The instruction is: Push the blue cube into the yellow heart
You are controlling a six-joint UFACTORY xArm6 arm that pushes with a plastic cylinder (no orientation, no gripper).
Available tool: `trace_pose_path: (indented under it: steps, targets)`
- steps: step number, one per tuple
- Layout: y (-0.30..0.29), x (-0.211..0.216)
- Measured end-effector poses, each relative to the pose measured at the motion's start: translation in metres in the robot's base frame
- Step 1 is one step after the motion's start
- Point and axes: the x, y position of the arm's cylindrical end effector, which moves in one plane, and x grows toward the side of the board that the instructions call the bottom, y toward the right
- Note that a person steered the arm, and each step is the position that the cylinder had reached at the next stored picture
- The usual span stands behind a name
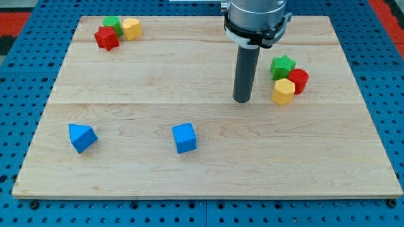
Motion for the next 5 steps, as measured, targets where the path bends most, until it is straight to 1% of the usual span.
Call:
trace_pose_path:
  steps: [1,2,3,4,5]
  targets:
    - [0.000,0.041]
    - [0.008,0.092]
    - [-0.003,0.113]
    - [-0.081,0.122]
    - [-0.113,0.060]
